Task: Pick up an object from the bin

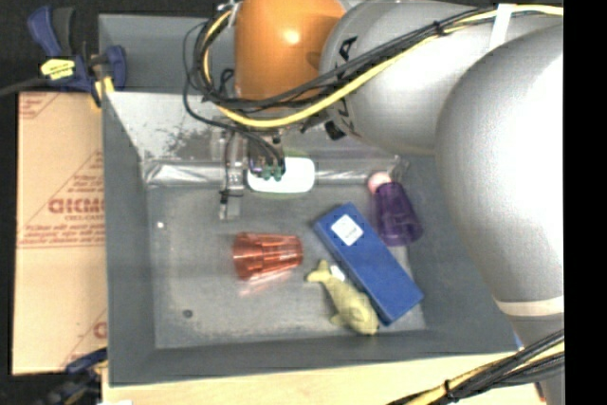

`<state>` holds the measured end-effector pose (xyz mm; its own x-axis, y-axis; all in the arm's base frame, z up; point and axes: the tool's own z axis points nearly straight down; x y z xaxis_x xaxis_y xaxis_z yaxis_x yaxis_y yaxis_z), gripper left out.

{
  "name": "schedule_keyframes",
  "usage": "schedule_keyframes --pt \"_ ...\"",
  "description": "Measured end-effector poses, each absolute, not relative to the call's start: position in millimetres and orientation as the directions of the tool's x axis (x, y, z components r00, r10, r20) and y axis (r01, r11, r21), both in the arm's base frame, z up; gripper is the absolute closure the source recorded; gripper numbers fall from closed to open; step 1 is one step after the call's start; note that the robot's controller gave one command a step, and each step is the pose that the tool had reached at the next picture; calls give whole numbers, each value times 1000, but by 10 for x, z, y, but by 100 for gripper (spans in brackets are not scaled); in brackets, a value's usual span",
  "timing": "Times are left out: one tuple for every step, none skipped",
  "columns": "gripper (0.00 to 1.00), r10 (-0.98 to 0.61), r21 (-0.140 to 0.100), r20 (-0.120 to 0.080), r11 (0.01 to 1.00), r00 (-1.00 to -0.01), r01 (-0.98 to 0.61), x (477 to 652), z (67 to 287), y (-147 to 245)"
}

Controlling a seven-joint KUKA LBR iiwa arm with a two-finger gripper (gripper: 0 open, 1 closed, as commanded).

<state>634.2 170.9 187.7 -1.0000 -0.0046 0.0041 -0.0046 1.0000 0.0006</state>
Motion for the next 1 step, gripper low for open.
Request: schedule_keyframes --pt "0 -2 2 -3 1000 -1000 -2 6354 1932 1700"
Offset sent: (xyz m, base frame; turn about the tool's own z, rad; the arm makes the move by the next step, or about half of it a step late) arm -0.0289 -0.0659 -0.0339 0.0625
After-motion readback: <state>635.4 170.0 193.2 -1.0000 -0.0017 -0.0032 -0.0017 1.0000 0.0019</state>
